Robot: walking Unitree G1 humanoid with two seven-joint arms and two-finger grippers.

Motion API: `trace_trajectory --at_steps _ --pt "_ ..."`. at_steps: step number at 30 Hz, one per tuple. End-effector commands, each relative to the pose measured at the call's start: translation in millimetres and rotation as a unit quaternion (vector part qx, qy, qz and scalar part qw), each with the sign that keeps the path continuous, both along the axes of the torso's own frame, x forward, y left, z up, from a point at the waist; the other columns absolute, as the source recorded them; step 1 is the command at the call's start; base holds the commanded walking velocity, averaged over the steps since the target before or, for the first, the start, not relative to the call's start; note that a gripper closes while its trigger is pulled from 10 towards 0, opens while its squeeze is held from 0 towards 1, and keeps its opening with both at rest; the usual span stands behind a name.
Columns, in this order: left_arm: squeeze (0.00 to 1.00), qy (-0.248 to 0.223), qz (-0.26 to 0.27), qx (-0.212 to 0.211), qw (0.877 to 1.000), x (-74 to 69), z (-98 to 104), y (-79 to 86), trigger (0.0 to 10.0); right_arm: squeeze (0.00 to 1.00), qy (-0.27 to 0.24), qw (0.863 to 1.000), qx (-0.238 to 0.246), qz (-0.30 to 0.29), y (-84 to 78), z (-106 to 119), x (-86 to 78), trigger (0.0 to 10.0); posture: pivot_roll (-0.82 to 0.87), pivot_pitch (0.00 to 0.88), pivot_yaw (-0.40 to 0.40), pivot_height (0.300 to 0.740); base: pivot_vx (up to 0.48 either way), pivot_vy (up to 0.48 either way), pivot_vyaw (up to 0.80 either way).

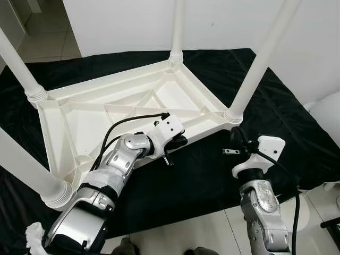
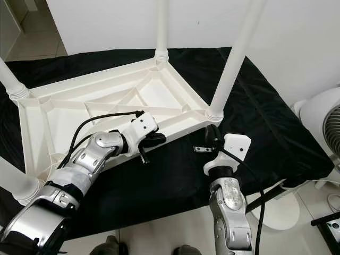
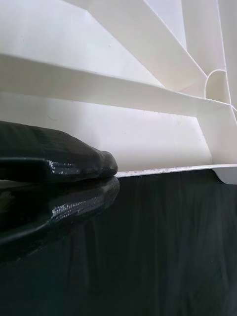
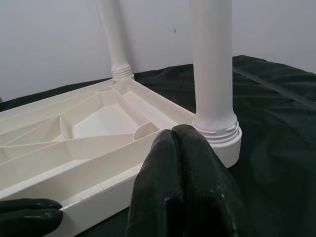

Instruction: Building children table

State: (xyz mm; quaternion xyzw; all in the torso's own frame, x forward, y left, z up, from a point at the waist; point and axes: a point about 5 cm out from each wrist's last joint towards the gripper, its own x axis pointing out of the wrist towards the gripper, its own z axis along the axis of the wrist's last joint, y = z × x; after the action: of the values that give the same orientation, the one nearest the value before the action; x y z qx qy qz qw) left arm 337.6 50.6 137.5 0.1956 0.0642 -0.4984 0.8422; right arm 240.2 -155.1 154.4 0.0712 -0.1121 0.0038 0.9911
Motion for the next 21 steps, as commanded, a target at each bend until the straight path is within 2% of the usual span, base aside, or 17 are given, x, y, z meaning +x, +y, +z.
trace_trajectory --at_steps 1,2,3,4,6,10,11,12,13,15,16,19,20,21 --pt "0.00 -0.070 0.189 -0.025 0.979 15.8 6.1 16.4 10.0 0.00 -0.001 1.000 -0.002 0.000 1.0 0.4 -1.4 10.0 -0.03 0.044 0.005 0.740 0.000 0.000 0.00" --pt "0.00 -0.062 0.178 -0.045 0.981 13.3 8.4 14.5 10.0 0.00 0.001 1.000 -0.002 0.001 1.2 -0.1 -1.6 10.0 -0.03 0.044 0.005 0.740 0.000 0.000 0.00" --pt "0.00 -0.050 0.138 -0.080 0.986 5.2 12.0 10.1 10.0 0.00 0.003 1.000 -0.002 0.004 2.1 -1.3 -1.8 10.0 -0.02 0.042 0.002 0.740 0.000 0.000 0.00" --pt "0.00 -0.050 0.138 -0.080 0.986 5.2 12.0 10.1 10.0 0.00 0.003 1.000 -0.002 0.004 2.1 -1.3 -1.8 10.0 -0.02 0.042 0.002 0.740 0.000 0.000 0.00" --pt "0.00 -0.058 0.081 -0.097 0.990 -7.9 14.4 4.4 10.0 0.00 0.004 1.000 -0.004 0.006 2.6 -2.0 -1.5 10.0 -0.02 0.040 -0.002 0.740 0.000 0.000 0.00" --pt "0.00 -0.059 0.062 -0.100 0.991 -12.5 14.3 2.4 10.0 0.00 0.004 1.000 -0.004 0.007 2.6 -2.2 -1.3 10.0 -0.02 0.040 -0.002 0.740 0.000 0.000 0.00" --pt "0.13 -0.047 0.031 -0.115 0.992 -19.6 13.9 0.1 10.0 0.00 0.004 1.000 -0.004 0.008 2.9 -2.3 -0.5 10.0 -0.01 0.038 -0.004 0.740 0.000 0.000 0.00" --pt "1.00 -0.033 0.011 -0.130 0.991 -25.2 14.3 -0.9 10.0 0.00 0.004 1.000 -0.005 0.009 3.3 -2.4 0.5 10.0 0.00 0.037 -0.005 0.740 0.000 0.000 0.00" --pt "1.00 -0.033 0.011 -0.130 0.991 -25.2 14.3 -0.9 10.0 0.00 0.004 1.000 -0.005 0.009 3.3 -2.4 0.5 10.0 0.00 0.037 -0.005 0.740 0.000 0.000 0.00" --pt "1.00 -0.033 -0.021 -0.153 0.987 -35.5 19.7 -1.0 10.0 0.00 0.002 1.000 -0.007 0.012 3.6 -2.4 2.3 10.0 0.00 0.041 -0.007 0.740 0.000 0.000 0.00" --pt "1.00 -0.053 -0.013 -0.150 0.987 -37.5 22.1 0.7 10.0 0.00 0.003 1.000 -0.008 0.010 2.5 -3.2 3.2 10.0 0.01 0.046 -0.008 0.740 0.000 0.000 0.00" --pt "1.00 -0.058 -0.007 -0.149 0.987 -38.9 22.7 2.4 10.0 0.00 0.003 1.000 -0.009 0.009 1.8 -3.5 3.9 10.0 0.02 0.047 -0.008 0.740 0.000 0.000 0.00" --pt "0.38 -0.065 -0.005 -0.143 0.988 -45.8 23.4 8.6 10.0 0.00 0.004 1.000 -0.010 0.008 0.2 -4.3 4.9 10.0 0.02 0.053 -0.007 0.740 0.000 0.000 0.00" --pt "0.38 -0.065 -0.005 -0.143 0.988 -45.8 23.4 8.6 10.0 0.00 0.004 1.000 -0.010 0.008 0.2 -4.3 4.9 10.0 0.02 0.053 -0.007 0.740 0.000 0.000 0.00"
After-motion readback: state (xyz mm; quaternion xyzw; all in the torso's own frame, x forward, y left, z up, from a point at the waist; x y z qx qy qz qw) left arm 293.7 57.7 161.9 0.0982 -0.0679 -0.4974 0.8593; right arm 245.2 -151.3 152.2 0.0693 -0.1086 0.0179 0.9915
